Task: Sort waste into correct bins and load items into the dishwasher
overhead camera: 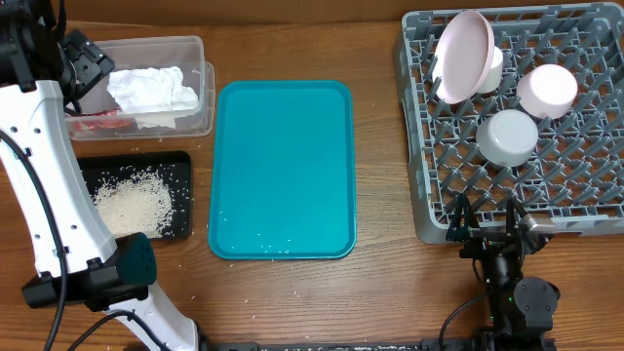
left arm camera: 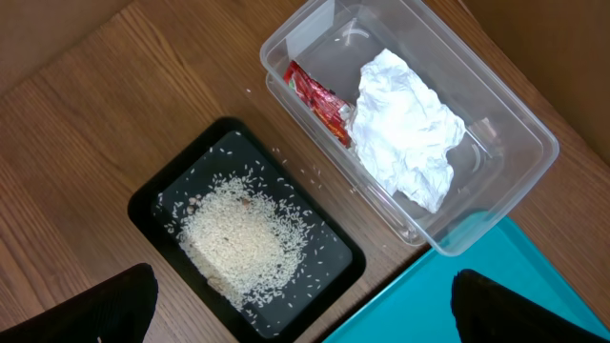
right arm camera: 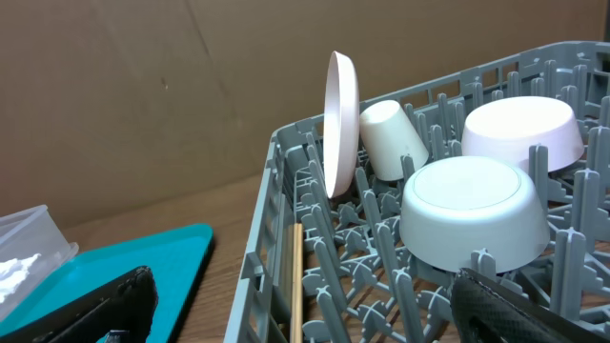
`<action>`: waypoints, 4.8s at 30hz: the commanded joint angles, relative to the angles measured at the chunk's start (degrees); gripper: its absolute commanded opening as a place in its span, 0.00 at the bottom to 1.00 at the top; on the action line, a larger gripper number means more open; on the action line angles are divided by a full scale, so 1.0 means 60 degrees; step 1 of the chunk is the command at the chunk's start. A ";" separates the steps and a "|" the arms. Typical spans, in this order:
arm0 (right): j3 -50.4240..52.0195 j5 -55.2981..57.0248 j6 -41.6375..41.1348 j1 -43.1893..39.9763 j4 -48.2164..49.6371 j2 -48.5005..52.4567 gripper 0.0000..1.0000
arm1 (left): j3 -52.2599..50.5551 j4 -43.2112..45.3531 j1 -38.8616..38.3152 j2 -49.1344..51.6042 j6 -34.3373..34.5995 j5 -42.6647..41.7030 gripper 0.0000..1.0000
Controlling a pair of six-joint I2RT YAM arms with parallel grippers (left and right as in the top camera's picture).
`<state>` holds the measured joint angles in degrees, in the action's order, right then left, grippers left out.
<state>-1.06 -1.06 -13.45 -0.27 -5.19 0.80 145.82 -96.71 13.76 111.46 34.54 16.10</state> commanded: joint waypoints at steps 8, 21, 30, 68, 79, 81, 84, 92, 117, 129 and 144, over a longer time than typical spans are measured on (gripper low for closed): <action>0.0098 0.0095 0.0033 0.0062 0.0058 -0.0106 1.00 | 0.0011 -0.0015 0.0018 0.0098 -0.0044 0.0131 1.00; 0.0098 0.0095 0.0033 0.0062 0.0058 -0.0106 1.00 | 0.0011 -0.0015 0.0018 0.0106 -0.0047 0.0138 1.00; 0.0098 0.0095 0.0033 0.0062 0.0058 -0.0106 1.00 | 0.0007 -0.0015 -0.0073 0.0102 -0.0255 0.0018 1.00; 0.0098 0.0095 0.0033 0.0062 0.0058 -0.0106 1.00 | -1.5894 0.5439 -0.2601 -1.0834 -0.0852 0.0412 1.00; 0.0098 0.0095 0.0033 0.0062 0.0058 -0.0106 1.00 | -2.0742 1.1570 -0.2605 -1.3839 -0.3625 -0.2506 1.00; 0.0098 0.0095 0.0033 0.0062 0.0058 -0.0106 1.00 | -2.1391 1.2287 -0.2605 -1.4440 -0.3614 -0.2623 1.00; 0.0098 0.0095 0.0033 0.0062 0.0058 -0.0106 1.00 | -2.1981 1.2815 -0.2605 -1.5231 -0.3745 -0.2586 1.00; 0.0098 0.0095 0.0033 0.0062 0.0058 -0.0106 1.00 | -2.3584 1.4047 -0.2601 -1.6983 -0.4036 -0.2670 1.00; 0.0098 0.0095 0.0033 0.0062 0.0058 -0.0106 1.00 | -2.4261 1.5387 -0.2313 -1.8549 -0.5257 -0.2867 1.00; 0.0098 0.0095 0.0033 0.0062 0.0058 -0.0106 1.00 | -2.4261 1.5384 -0.2226 -1.8535 -0.5260 -0.2867 1.00; 0.0098 0.0095 0.0033 0.0062 0.0058 -0.0106 1.00 | -2.4261 1.5384 -0.2226 -1.8535 -0.5260 -0.2867 1.00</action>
<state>-1.06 -1.04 -13.45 -0.27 -5.17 0.73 0.47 -4.34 0.10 0.80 2.98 -0.89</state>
